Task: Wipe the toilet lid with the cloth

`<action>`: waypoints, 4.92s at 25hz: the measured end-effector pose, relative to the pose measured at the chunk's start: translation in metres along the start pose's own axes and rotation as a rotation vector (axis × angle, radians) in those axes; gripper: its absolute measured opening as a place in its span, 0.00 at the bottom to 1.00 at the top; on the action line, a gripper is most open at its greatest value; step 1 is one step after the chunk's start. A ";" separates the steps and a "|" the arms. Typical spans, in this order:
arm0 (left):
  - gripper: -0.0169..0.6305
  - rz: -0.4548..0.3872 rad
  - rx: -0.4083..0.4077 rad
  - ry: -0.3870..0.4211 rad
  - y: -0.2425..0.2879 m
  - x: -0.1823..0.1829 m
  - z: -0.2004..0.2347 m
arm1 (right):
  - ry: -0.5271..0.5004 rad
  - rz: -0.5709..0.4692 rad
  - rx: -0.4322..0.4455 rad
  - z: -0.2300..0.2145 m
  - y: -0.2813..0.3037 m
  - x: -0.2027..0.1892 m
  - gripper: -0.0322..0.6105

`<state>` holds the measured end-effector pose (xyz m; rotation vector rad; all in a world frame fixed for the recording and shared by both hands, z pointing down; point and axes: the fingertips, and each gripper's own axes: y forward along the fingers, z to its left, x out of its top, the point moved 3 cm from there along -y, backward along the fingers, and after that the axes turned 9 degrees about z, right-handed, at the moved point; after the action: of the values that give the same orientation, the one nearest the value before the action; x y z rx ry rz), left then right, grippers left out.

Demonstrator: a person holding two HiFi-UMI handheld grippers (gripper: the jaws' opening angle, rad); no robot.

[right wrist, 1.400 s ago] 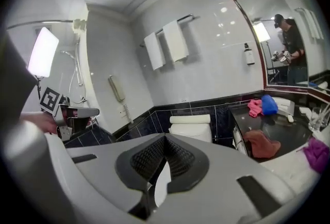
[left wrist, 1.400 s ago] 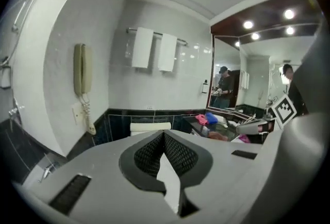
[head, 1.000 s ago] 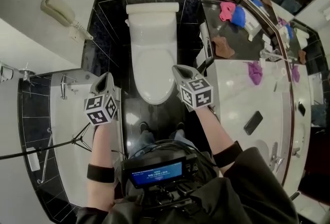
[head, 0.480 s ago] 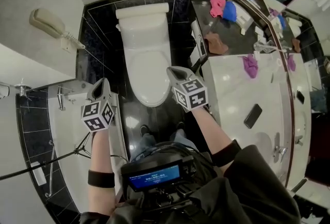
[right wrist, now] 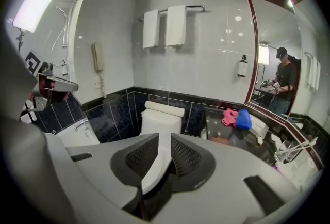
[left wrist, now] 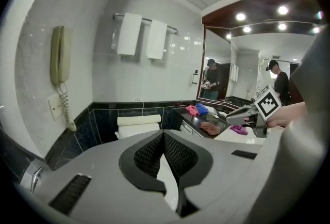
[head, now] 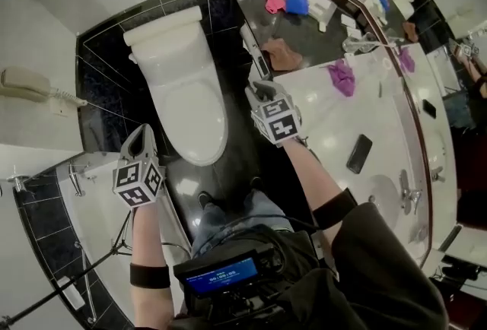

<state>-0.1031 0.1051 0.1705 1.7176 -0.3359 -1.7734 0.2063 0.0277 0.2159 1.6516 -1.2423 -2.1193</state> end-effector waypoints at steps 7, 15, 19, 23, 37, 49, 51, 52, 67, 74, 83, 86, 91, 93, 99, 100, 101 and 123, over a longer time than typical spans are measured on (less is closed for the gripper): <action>0.03 0.026 -0.065 0.036 0.053 0.011 -0.052 | -0.039 0.102 -0.117 -0.107 0.038 -0.016 0.36; 0.03 0.058 -0.096 0.070 0.112 0.010 -0.104 | -0.060 0.184 -0.174 -0.192 0.099 -0.046 0.48; 0.03 0.062 -0.098 0.065 0.135 0.008 -0.122 | -0.051 0.212 -0.171 -0.227 0.128 -0.057 0.48; 0.03 0.067 -0.084 0.073 0.151 0.003 -0.132 | -0.048 0.252 -0.133 -0.243 0.158 -0.072 0.48; 0.03 0.094 -0.027 0.036 0.158 -0.012 -0.123 | -0.045 0.384 0.018 -0.248 0.213 -0.107 0.21; 0.03 0.099 -0.007 0.036 0.145 -0.023 -0.112 | 0.007 0.362 -0.026 -0.252 0.209 -0.109 0.17; 0.03 0.097 -0.001 0.037 0.139 -0.023 -0.108 | 0.018 0.354 -0.036 -0.249 0.203 -0.108 0.16; 0.03 0.096 0.001 0.037 0.135 -0.024 -0.106 | 0.015 0.348 -0.035 -0.245 0.199 -0.106 0.16; 0.03 0.035 -0.018 0.061 0.051 -0.012 -0.073 | 0.001 0.178 -0.040 -0.152 0.086 -0.060 0.16; 0.03 0.014 -0.033 0.084 0.008 -0.020 -0.043 | -0.024 0.113 0.028 -0.052 0.021 -0.048 0.16; 0.03 0.025 -0.037 0.063 -0.034 -0.052 -0.007 | -0.012 0.060 0.128 0.074 -0.027 -0.057 0.16; 0.03 0.028 -0.040 0.061 -0.037 -0.055 0.002 | -0.005 0.077 0.151 0.098 -0.026 -0.062 0.16; 0.03 0.033 -0.048 0.063 -0.036 -0.057 0.015 | -0.022 0.088 0.154 0.120 -0.014 -0.061 0.16; 0.03 0.033 -0.056 0.064 -0.034 -0.058 0.020 | -0.041 0.092 0.150 0.126 -0.006 -0.062 0.16; 0.03 0.025 -0.061 0.071 -0.027 -0.063 0.043 | -0.068 0.127 0.185 0.168 0.020 -0.054 0.16; 0.03 0.022 -0.060 0.072 -0.025 -0.064 0.048 | -0.080 0.135 0.191 0.175 0.029 -0.054 0.16; 0.03 0.018 -0.061 0.073 -0.022 -0.065 0.054 | -0.092 0.142 0.197 0.181 0.038 -0.054 0.16; 0.03 0.143 0.110 0.017 0.220 -0.191 0.171 | -0.427 0.257 0.333 0.214 0.462 -0.076 0.17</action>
<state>-0.2208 0.0092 0.4729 1.7377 -0.5445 -1.6628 -0.1067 -0.1146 0.5992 1.0781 -1.9054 -2.2593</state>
